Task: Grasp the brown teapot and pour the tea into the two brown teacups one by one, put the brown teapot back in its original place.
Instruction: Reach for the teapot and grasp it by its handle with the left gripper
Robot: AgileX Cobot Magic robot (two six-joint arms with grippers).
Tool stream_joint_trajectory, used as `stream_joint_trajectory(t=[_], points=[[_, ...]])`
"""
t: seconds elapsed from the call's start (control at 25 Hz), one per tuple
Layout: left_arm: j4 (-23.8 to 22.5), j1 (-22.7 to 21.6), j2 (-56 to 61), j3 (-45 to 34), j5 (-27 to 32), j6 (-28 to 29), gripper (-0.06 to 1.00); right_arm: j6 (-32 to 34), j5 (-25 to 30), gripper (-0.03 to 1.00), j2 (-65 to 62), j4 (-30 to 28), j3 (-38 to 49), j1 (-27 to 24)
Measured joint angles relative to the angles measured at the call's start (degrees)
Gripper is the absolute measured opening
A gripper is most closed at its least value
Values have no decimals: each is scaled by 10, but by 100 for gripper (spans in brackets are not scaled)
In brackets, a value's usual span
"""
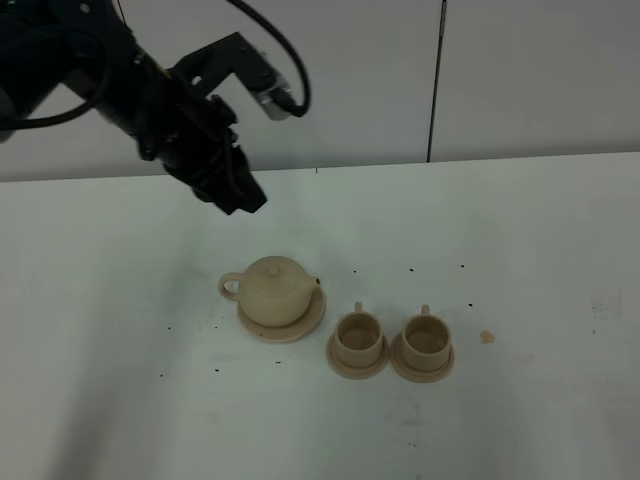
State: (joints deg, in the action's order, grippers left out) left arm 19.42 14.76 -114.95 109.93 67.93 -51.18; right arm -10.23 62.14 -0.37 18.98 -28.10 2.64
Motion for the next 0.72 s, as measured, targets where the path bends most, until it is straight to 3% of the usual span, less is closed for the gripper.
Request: stream_joint_trajectory(t=[0.12, 0.28, 0.44, 0.72], points=[[0, -27, 0, 0, 1, -24, 35, 0, 0, 35, 0, 0, 0, 0], [6, -51, 0, 0, 1, 7, 35, 0, 0, 35, 0, 0, 0, 0], [7, -39, 0, 0, 1, 3, 35, 0, 0, 35, 0, 0, 0, 0], [3, -18, 0, 0, 1, -55, 35, 0, 0, 35, 0, 0, 0, 0]])
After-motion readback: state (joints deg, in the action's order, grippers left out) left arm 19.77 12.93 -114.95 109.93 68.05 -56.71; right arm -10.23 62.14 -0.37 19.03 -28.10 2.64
